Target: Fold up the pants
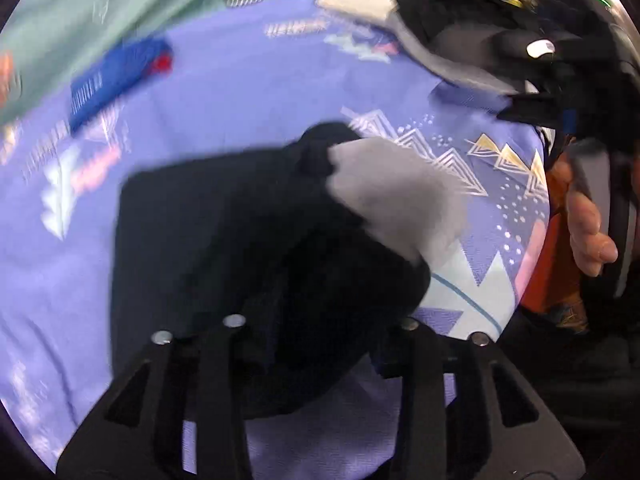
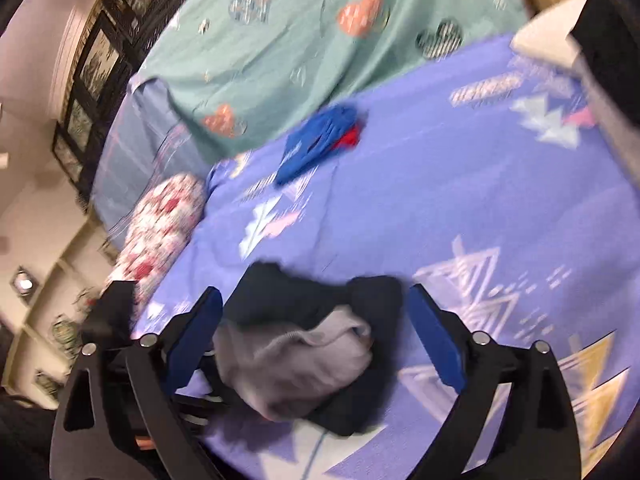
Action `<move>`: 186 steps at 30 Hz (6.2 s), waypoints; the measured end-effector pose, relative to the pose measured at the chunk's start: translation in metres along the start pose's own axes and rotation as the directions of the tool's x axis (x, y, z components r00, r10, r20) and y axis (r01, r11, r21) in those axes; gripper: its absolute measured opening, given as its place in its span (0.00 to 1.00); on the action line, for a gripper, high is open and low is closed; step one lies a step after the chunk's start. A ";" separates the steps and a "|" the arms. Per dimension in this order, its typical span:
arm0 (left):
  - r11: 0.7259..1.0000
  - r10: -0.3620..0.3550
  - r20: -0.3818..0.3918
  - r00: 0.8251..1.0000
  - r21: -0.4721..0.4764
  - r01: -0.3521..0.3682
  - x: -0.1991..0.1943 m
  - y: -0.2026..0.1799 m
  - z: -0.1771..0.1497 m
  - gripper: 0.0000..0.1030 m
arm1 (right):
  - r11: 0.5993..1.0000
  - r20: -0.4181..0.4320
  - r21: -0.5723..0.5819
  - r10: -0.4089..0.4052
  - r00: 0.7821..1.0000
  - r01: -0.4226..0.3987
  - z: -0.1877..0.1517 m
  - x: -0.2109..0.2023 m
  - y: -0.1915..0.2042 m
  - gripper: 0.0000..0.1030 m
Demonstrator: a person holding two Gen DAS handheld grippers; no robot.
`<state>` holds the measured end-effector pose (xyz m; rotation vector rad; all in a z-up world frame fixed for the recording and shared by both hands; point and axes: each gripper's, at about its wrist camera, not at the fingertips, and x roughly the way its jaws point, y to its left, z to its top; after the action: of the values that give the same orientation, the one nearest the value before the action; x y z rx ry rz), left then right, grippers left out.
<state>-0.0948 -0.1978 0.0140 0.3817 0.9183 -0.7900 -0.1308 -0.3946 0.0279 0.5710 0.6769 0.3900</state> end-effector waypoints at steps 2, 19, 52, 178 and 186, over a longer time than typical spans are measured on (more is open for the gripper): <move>0.999 -0.054 0.024 0.998 -0.002 0.055 -0.014 0.000 0.000 0.90 | 1.000 -0.074 0.015 0.025 0.997 -0.024 -0.005 0.012 0.002 0.91; 0.985 -0.108 0.106 0.988 -0.122 0.121 -0.041 0.048 -0.036 0.98 | 0.962 -0.369 0.265 0.166 0.915 -0.067 -0.017 0.053 0.004 0.92; 0.977 -0.139 0.101 0.985 -0.150 0.153 -0.030 0.052 -0.047 0.98 | 0.994 -0.367 0.085 0.100 0.925 -0.074 -0.018 0.053 0.042 0.12; 0.853 -0.305 0.160 0.939 -0.393 0.344 0.008 0.166 0.030 0.53 | 0.992 -0.281 -0.120 0.005 0.960 -0.041 0.042 0.062 0.042 0.38; 0.912 -0.124 0.303 0.945 -0.340 0.229 -0.033 0.254 0.140 0.54 | 0.977 -0.143 -0.201 0.042 0.989 -0.070 0.174 0.114 0.079 0.37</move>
<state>0.1616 -0.0987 0.1134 -0.1471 0.8235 -0.7919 0.0572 -0.3378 0.1326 0.3692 0.7440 0.5495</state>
